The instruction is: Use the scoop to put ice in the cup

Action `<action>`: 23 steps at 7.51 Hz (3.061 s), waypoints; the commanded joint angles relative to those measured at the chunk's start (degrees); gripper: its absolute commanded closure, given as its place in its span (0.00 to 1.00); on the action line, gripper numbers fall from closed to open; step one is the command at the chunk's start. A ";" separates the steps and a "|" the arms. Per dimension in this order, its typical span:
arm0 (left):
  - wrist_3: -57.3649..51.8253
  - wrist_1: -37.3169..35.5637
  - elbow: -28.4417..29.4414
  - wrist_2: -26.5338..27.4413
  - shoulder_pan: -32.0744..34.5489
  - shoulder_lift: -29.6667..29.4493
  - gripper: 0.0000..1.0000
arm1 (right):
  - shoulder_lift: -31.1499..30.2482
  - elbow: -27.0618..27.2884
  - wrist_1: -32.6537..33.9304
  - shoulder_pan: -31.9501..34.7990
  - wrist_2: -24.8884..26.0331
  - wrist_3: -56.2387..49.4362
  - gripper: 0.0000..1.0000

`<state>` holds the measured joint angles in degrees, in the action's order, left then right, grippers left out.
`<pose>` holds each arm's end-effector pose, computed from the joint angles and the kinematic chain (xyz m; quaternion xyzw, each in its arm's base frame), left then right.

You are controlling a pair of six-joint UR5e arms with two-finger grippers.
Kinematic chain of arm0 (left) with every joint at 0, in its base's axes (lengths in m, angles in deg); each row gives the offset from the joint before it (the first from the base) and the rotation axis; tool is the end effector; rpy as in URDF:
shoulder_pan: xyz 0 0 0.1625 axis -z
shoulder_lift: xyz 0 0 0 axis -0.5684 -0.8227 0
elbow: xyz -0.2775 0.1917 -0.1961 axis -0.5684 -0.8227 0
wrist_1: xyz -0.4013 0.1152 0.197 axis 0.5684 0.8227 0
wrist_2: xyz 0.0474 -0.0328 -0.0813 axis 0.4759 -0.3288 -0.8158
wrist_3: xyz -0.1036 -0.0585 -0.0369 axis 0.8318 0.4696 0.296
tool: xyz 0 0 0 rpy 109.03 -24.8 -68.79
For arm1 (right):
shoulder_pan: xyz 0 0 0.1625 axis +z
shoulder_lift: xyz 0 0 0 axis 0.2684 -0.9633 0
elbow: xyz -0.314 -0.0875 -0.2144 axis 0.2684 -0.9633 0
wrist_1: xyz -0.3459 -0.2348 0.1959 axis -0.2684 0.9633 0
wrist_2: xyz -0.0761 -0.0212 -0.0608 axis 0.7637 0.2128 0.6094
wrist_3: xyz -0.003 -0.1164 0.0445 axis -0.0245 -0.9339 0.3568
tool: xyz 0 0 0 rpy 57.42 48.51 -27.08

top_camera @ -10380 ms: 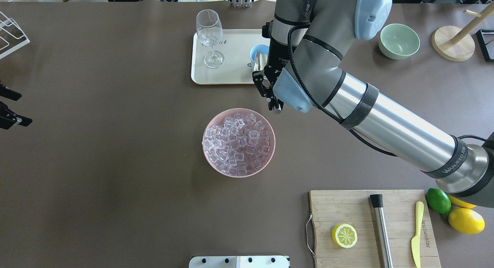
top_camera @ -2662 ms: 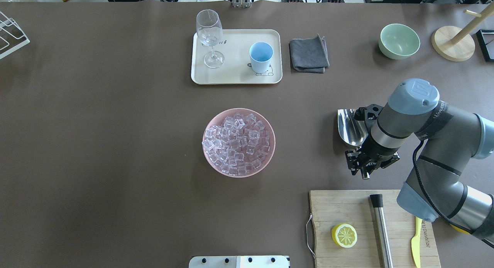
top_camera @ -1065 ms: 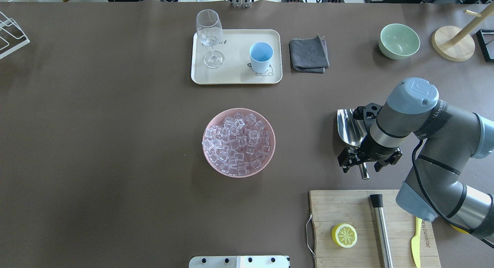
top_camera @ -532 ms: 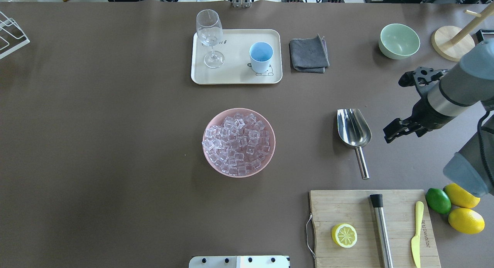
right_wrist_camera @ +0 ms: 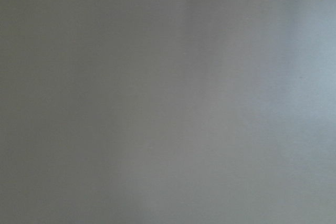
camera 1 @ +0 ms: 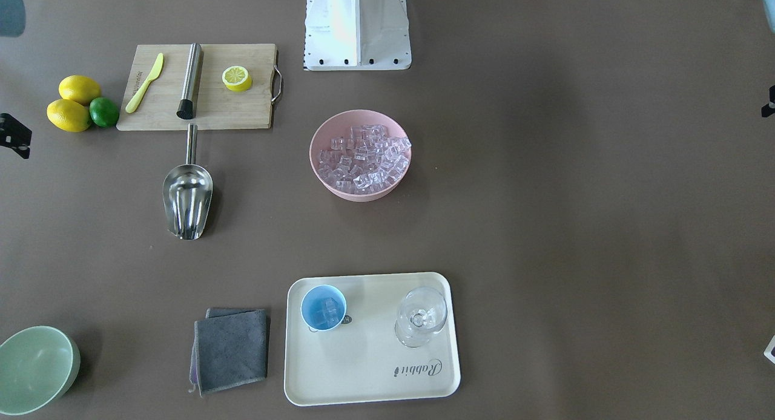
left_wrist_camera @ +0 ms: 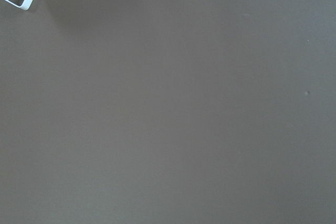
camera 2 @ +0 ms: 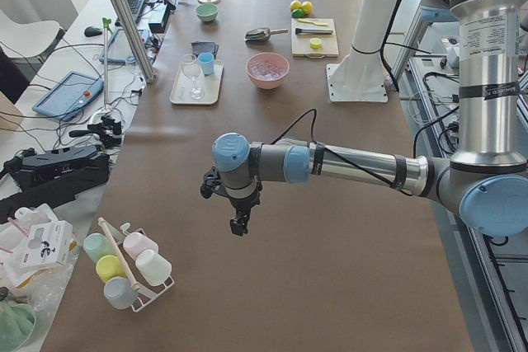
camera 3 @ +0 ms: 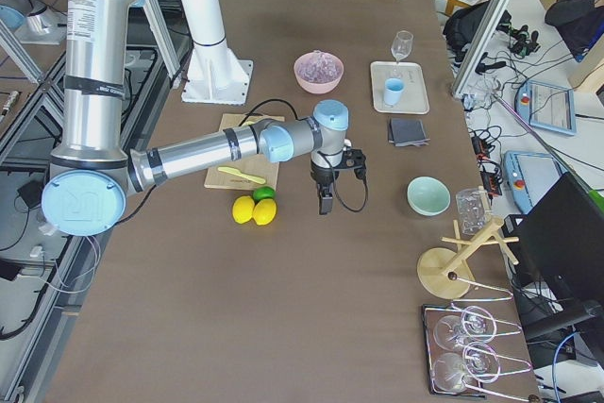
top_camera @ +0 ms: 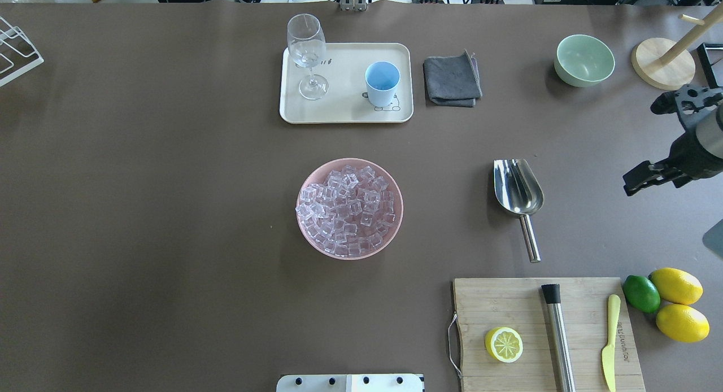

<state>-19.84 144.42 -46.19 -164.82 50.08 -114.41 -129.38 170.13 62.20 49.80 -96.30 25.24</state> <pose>-0.0007 -0.5008 0.5864 0.0277 0.3739 0.1585 0.9134 -0.1538 -0.4923 0.5130 0.0140 -0.3116 -0.0681 0.9477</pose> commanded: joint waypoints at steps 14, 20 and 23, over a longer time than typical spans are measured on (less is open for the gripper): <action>-0.04 -0.44 1.59 0.01 0.27 0.38 0.02 | -2.22 -12.93 1.56 24.89 -6.24 -24.12 0.00; -0.04 -0.44 1.50 0.01 -0.08 0.91 0.02 | -1.96 -13.54 4.46 24.54 -7.99 -24.03 0.00; -0.04 -0.44 1.50 0.01 -0.43 1.53 0.02 | -1.87 -13.46 4.38 24.54 -8.17 -24.12 0.00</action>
<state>-19.88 143.99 -44.85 -164.82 49.99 -113.08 -131.32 156.62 66.55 74.35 -104.42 1.21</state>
